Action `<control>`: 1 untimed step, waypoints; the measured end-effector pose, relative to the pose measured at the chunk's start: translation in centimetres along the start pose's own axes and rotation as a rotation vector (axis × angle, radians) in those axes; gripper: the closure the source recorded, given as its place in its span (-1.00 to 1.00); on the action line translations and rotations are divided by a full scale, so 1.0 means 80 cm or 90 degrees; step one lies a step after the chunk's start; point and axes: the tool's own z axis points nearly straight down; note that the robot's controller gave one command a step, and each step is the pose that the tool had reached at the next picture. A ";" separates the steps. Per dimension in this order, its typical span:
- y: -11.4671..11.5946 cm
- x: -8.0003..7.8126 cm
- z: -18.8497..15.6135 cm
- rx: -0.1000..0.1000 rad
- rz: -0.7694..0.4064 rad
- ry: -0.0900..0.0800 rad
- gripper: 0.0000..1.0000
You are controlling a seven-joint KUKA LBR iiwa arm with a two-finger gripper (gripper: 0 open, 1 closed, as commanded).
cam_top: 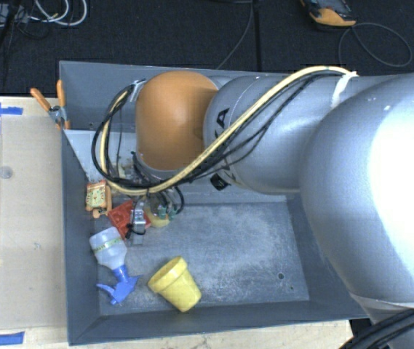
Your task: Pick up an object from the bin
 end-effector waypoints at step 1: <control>-0.001 -0.002 -0.006 -0.001 0.003 -0.004 -1.00</control>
Offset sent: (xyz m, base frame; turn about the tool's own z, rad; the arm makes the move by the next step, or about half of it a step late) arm 0.0222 0.0093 -0.0820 -0.1147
